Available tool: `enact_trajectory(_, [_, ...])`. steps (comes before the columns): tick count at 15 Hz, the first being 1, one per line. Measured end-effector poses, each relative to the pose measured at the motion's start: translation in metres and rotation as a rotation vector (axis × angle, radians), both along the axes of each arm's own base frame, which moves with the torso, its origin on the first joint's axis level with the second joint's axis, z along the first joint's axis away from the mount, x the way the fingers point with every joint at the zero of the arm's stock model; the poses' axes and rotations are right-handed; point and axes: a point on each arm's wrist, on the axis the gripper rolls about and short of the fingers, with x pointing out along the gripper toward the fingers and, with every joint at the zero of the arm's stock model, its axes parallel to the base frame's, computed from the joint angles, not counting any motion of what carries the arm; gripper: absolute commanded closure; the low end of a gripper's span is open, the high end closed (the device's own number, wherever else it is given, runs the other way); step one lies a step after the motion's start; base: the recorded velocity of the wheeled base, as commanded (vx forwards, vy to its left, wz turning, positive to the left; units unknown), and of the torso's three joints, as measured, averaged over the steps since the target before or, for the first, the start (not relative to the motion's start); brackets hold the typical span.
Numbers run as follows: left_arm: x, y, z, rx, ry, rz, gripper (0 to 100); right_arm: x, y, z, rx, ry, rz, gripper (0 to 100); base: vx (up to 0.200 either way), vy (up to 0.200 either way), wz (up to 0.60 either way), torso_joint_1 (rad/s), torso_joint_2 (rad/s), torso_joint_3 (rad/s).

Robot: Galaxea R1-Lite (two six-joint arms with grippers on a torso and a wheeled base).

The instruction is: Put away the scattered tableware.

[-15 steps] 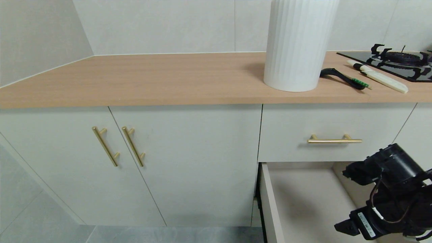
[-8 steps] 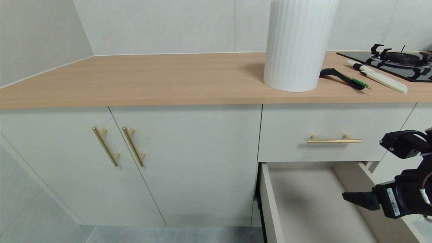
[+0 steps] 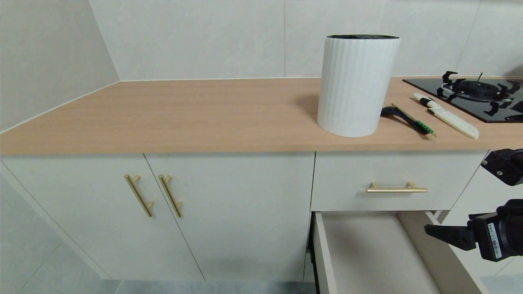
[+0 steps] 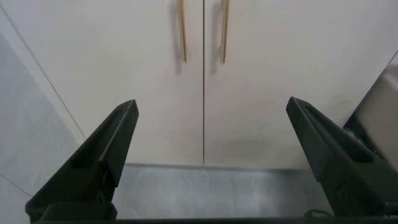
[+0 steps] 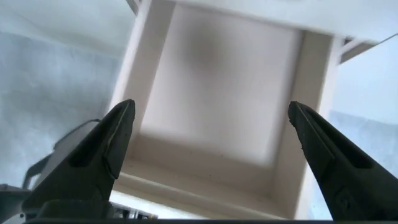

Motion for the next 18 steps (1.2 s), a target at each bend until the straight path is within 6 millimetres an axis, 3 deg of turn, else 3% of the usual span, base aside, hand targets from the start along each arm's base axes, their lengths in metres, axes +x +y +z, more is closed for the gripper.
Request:
enact_trajectory(5, [0.0,0.0,0.0,0.0,0.0,0.0,0,-0.001,-0.001,0.004,0.016,-0.041,-0.003,0,0.0,0.0,0.0,0.168,-0.47,-0.295])
enact_trajectory(10, [0.0,0.0,0.0,0.0,0.0,0.0,0,0.009,-0.003,0.013,0.017,-0.097,-0.026,0,0.0,0.0,0.0,0.043,-0.09,-0.059])
enact_trajectory(15, [0.0,0.0,0.0,0.0,0.0,0.0,0,0.063,-0.011,0.059,0.022,-0.135,-0.137,0,0.0,0.0,0.0,0.0,0.0,0.0])
enact_trajectory(18, [0.0,0.0,0.0,0.0,0.0,0.0,0,0.104,-0.014,0.058,0.015,-0.086,-0.19,0,0.0,0.0,0.0,0.0,0.0,0.0])
